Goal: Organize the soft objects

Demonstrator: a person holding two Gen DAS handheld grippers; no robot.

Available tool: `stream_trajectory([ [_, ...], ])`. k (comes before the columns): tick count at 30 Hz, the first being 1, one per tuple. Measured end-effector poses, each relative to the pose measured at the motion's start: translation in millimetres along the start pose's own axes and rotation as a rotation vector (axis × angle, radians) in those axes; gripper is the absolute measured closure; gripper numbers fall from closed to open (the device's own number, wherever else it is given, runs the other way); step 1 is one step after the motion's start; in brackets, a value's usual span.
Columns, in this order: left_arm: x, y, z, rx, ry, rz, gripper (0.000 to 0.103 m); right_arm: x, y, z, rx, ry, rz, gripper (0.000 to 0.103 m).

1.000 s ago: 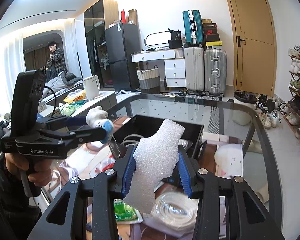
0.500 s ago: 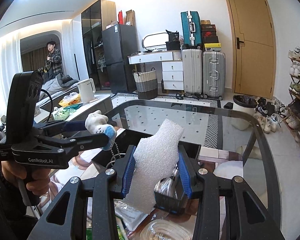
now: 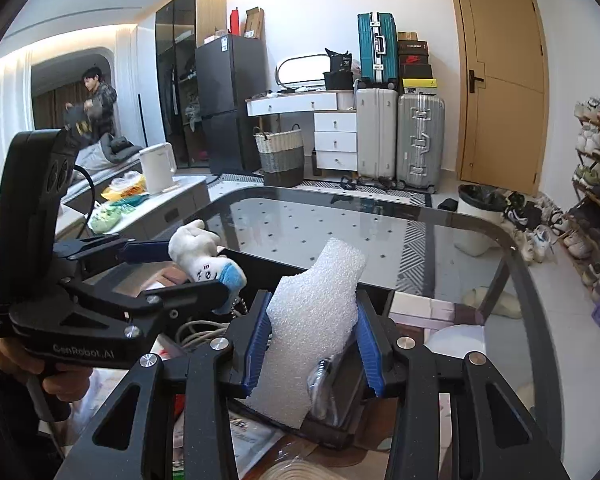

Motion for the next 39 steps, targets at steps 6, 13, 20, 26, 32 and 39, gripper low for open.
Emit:
stream_trajectory([
  [6, 6.7, -6.4, 12.1, 0.009, 0.027, 0.012, 0.021, 2.9, -3.0, 14.3, 0.014, 0.019, -0.008, 0.062],
  [13, 10.2, -7.4, 10.0, 0.014, 0.018, 0.016, 0.019, 6.3, -9.4, 8.6, 0.018, 0.011, 0.013, 0.032],
  [20, 16.3, -4.6, -10.2, 0.019, 0.006, 0.006, 0.000, 25.5, -20.3, -29.0, 0.095, 0.000, 0.042, 0.001],
  [26, 33.9, -4.2, -34.1, 0.009, 0.001, 0.011, 0.000, 56.6, -35.1, -50.8, 0.133, 0.038, 0.147, 0.001],
  [32, 55.4, -5.3, -54.3, -0.006, 0.005, 0.027, 0.000, 76.1, -21.5, -62.2, 0.120, 0.104, 0.107, 0.001],
  [39, 81.2, -11.9, -74.7, 0.009, 0.026, 0.048, 0.000, 108.1, -0.9, -52.9, 0.067, 0.267, 0.062, 0.001],
])
Point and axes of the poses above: each gripper's, at about its wrist camera, not at the fingertips, and z roughly the way its jaws point, y to its left, x to its underside, the point moved 8 cm from there along z, roughly the way its jaws point, and after that the axes turned 7 degrees about -x, right-handed, at the moved point
